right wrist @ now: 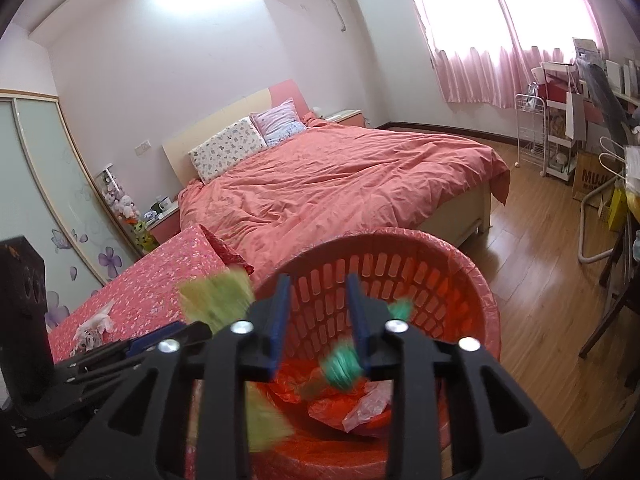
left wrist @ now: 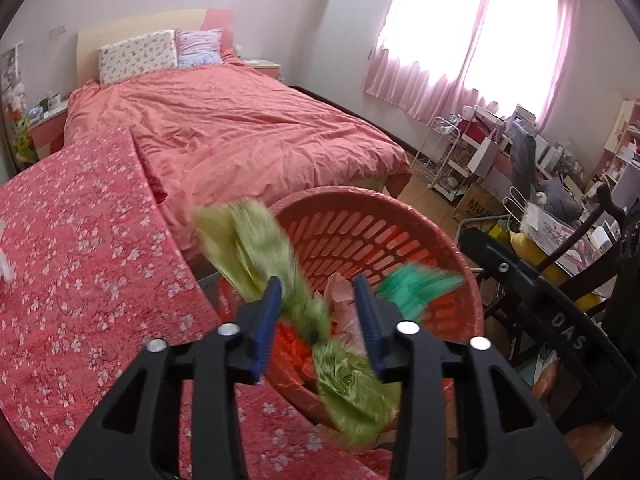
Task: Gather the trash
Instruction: 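Open both tools to drop the green and lime-green bags into the basket, then grasp the black-and-white patterned bag on the bed with the left tool, then grasp the clear bag with white tissue with the right tool while the left holds its bag, then carry the patterned bag and clear bag in both tools over the basket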
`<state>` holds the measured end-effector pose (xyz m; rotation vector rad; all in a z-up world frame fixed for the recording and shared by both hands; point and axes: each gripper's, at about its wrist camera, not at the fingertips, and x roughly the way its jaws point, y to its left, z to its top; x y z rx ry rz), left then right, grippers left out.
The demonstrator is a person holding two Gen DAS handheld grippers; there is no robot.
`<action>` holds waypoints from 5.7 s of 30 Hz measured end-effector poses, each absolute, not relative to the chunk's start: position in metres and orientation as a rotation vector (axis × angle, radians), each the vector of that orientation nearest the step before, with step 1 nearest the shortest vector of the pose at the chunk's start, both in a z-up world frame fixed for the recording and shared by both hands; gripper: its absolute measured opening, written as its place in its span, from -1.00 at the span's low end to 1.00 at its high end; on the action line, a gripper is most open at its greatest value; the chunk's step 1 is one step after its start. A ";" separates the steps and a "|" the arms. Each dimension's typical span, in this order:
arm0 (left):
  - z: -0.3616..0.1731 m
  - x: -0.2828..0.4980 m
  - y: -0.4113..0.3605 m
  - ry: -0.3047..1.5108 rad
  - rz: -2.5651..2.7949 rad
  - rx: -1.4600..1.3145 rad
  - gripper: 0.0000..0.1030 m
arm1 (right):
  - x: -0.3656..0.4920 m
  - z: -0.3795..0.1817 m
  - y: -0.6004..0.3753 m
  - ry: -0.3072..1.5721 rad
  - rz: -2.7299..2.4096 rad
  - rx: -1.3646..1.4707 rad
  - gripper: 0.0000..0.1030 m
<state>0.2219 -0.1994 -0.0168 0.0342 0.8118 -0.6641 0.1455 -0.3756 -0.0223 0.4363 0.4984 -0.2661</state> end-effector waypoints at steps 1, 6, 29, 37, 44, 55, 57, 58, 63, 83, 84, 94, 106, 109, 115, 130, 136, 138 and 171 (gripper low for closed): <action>-0.017 0.223 -0.197 0.814 -0.656 0.034 -0.13 | 0.145 -0.023 -0.375 0.499 -0.271 0.433 -0.25; -0.019 0.227 -0.180 0.816 -0.589 0.038 0.20 | 0.141 -0.023 -0.370 0.498 -0.295 0.404 0.03; -0.027 0.267 0.083 0.770 0.018 -0.013 0.55 | 0.174 -0.014 -0.265 0.532 -0.186 0.229 0.57; -0.040 0.298 0.117 0.814 0.050 -0.045 0.44 | 0.197 -0.017 -0.225 0.559 -0.113 0.205 0.57; -0.046 0.323 0.118 0.841 0.017 -0.058 0.44 | 0.213 -0.020 -0.210 0.577 -0.088 0.193 0.57; -0.052 0.333 0.122 0.880 -0.041 -0.041 -0.54 | 0.223 -0.025 -0.192 0.599 -0.051 0.188 0.57; -0.052 0.331 0.124 0.879 -0.044 -0.050 -0.56 | 0.223 -0.026 -0.188 0.601 -0.044 0.185 0.57; -0.052 0.329 0.126 0.879 -0.047 -0.057 -0.56 | 0.224 -0.026 -0.185 0.603 -0.038 0.183 0.57; -0.050 0.311 0.135 0.865 -0.039 -0.046 -0.56 | 0.226 -0.022 -0.171 0.600 -0.013 0.164 0.57; -0.017 0.248 0.236 0.748 0.100 -0.127 -0.56 | 0.339 -0.029 -0.030 0.689 0.201 0.097 0.56; -0.016 0.248 0.239 0.745 0.101 -0.132 -0.56 | 0.348 -0.031 -0.021 0.700 0.209 0.088 0.53; -0.018 0.256 0.256 0.730 0.120 -0.160 -0.56 | 0.394 -0.052 0.016 0.799 0.215 -0.014 0.33; -0.022 0.261 0.246 0.737 0.106 -0.172 -0.56 | 0.392 -0.068 0.004 0.859 0.187 -0.011 -0.46; -0.020 0.260 0.242 0.734 0.097 -0.171 -0.56 | 0.380 -0.062 -0.007 0.838 0.191 0.022 -0.47; -0.014 0.257 0.226 0.727 0.074 -0.169 -0.56 | 0.355 -0.046 -0.031 0.797 0.188 0.075 -0.48; 0.013 0.238 0.165 0.688 -0.006 -0.143 -0.56 | 0.281 -0.004 -0.080 0.695 0.148 0.113 -0.47; 0.022 0.227 0.134 0.674 -0.039 -0.123 -0.56 | 0.245 0.009 -0.112 0.654 0.103 0.174 -0.47; 0.025 0.226 0.124 0.671 -0.054 -0.114 -0.56 | 0.237 0.011 -0.120 0.648 0.090 0.189 -0.47; 0.026 0.207 -0.062 0.676 -0.391 -0.046 -0.56 | 0.139 0.017 -0.280 0.520 -0.213 0.338 -0.47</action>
